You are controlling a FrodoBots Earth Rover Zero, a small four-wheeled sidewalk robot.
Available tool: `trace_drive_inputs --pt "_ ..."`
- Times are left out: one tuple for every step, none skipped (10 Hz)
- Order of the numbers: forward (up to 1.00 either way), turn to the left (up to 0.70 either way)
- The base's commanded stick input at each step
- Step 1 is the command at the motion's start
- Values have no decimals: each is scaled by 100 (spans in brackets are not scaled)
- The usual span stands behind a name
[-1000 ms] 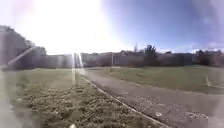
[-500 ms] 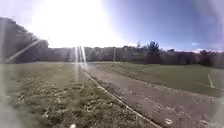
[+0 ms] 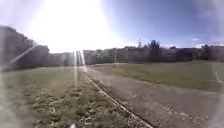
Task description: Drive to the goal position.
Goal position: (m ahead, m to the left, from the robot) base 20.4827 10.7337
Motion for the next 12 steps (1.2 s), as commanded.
trace_drive_inputs --pt "50 -41" --pt "50 -21" --pt "50 0" --pt "50 0" --pt "50 0" --pt "50 0" --pt "50 0" --pt "50 0" --pt "50 0" --pt "50 0" --pt "50 0" --pt "50 0"
